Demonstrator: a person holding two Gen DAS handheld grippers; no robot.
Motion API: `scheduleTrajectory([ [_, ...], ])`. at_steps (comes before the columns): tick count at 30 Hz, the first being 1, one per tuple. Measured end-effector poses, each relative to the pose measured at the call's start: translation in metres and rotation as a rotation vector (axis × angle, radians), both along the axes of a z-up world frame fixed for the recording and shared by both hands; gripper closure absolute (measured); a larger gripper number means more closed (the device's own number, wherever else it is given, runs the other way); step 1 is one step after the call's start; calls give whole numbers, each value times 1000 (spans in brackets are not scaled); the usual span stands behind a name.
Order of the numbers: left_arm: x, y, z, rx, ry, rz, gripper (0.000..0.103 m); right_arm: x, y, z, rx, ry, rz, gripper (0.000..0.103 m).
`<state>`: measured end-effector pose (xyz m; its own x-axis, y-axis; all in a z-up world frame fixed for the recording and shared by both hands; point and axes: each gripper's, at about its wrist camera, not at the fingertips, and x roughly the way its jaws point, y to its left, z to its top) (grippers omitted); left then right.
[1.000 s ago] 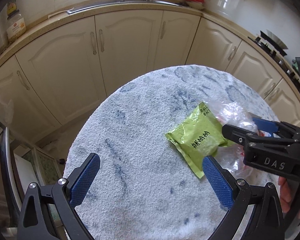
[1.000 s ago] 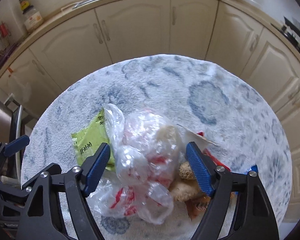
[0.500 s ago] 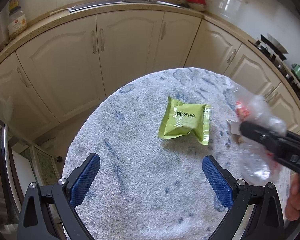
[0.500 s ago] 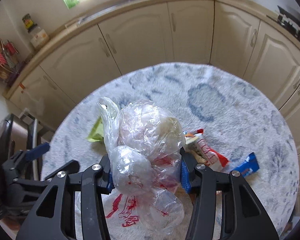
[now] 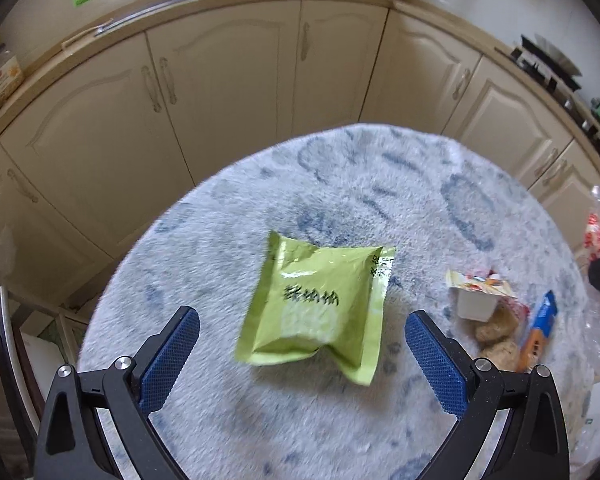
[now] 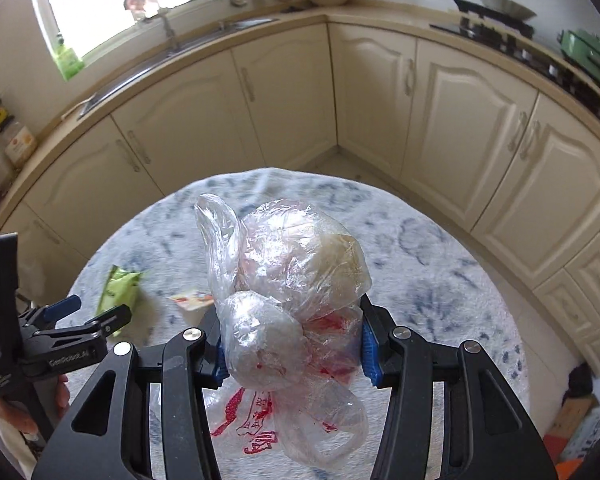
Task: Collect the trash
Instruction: 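Grasp the clear red-printed plastic bag with the right tool while the left tool grasps the yellow-green packet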
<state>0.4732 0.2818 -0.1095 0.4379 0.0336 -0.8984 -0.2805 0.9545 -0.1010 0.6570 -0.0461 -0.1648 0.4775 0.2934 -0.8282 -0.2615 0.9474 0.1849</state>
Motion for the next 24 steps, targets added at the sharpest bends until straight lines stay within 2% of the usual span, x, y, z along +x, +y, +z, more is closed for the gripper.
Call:
scheduleTrajectory([
  [1, 8, 0, -9, -28, 8, -19, 15, 2, -3, -4, -3, 7, -2, 53],
  [2, 10, 0, -12, -23, -1, -20, 20, 3, -4, -6, 1, 8, -1, 53],
  [3, 10, -1, -11, 13, -37, -17, 49, 3, -6, -9, -2, 11, -2, 53],
  [4, 10, -2, -11, 53, -42, -9, 58, 3, -7, -10, -1, 15, -1, 53],
  [5, 9, -1, -10, 53, -45, -14, 67, 3, -8, -13, 1, 22, 2, 53],
  [8, 4, 6, -9, -11, -47, -16, 74, 1, -7, -15, 7, 37, 12, 53],
  [13, -9, 3, -9, 50, -45, -7, 75, -7, -4, -10, 16, 25, 26, 53],
  [16, -20, 3, -7, 25, -47, -7, 75, -12, -2, -5, 16, 16, 30, 53],
  [24, -56, -10, 21, 59, -76, -15, 75, -29, 1, -1, 24, 19, 58, 53],
])
